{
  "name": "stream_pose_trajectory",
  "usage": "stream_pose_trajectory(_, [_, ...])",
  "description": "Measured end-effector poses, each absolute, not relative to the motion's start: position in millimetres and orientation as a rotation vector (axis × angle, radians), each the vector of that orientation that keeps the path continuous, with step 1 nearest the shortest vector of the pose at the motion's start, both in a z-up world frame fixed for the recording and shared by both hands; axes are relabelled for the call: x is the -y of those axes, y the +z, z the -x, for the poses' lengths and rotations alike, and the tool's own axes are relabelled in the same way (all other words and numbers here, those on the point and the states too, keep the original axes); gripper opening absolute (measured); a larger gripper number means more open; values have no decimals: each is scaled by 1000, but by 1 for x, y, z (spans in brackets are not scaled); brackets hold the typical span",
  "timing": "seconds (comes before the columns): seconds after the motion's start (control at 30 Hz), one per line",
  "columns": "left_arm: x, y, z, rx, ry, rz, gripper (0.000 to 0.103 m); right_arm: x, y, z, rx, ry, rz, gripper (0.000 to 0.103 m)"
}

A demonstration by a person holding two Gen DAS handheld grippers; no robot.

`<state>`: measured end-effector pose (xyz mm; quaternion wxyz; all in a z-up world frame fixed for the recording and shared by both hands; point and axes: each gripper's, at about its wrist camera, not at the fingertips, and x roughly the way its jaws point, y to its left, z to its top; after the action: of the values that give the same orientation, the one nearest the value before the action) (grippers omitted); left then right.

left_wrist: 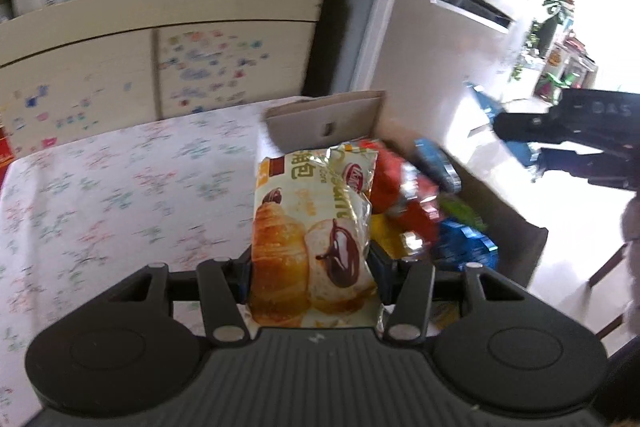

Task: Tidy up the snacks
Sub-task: 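Carry the croissant bag with the left tool while the right tool carries the blue bag to the box, then open the right tool to drop the blue bag while the left tool lowers the croissant bag, then lower the croissant bag into the box and open the left tool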

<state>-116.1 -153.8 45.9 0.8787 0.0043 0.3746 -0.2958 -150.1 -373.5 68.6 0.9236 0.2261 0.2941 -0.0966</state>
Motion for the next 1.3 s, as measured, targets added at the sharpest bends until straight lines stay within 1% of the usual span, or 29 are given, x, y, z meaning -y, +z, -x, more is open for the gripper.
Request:
stream_pose_trajectory(0.23, [201,51,125,-780,-696,-31,53,390,63,152,-605,-236,-550,61])
stream_pose_trajectory(0.37, [228,46,131,-779,-717,-60,54,394,60,148,-619,-249,-567,61])
stream_pose_trajectory(0.43, [240,41,131,-784,-718,-71,56,397,56,146,-631,-264,-596,63])
stream_pose_trajectory(0.47, [243,39,131,-787,-715,-74,61,398,55,146,-631,-270,-605,65])
stream_pose_trajectory(0.5, [246,39,131,-785,-715,-75,68,399,55,146,-630,-270,-611,66])
stream_pose_trajectory(0.53, [248,40,132,-777,-713,-77,74,399,56,146,-632,-268,-617,75])
stream_pose_trajectory(0.57, [249,42,134,-767,-706,-81,88,400,56,147,-633,-271,-623,86])
stream_pose_trajectory(0.6, [250,44,136,-757,-696,-85,98,400,56,148,-629,-277,-630,88])
stream_pose_trajectory(0.63, [250,46,137,-750,-690,-84,100,401,57,149,-623,-280,-636,89])
stream_pose_trajectory(0.7, [249,50,139,-753,-686,-75,102,402,59,151,-613,-277,-642,90])
stream_pose_trajectory(0.77, [251,50,140,-766,-656,-89,102,402,59,152,-614,-283,-642,94])
stream_pose_trajectory(0.93, [254,53,148,-767,-576,-170,102,400,61,153,-625,-289,-624,96])
stream_pose_trajectory(1.3, [237,58,159,-818,-596,-77,102,389,68,155,-614,-323,-508,100])
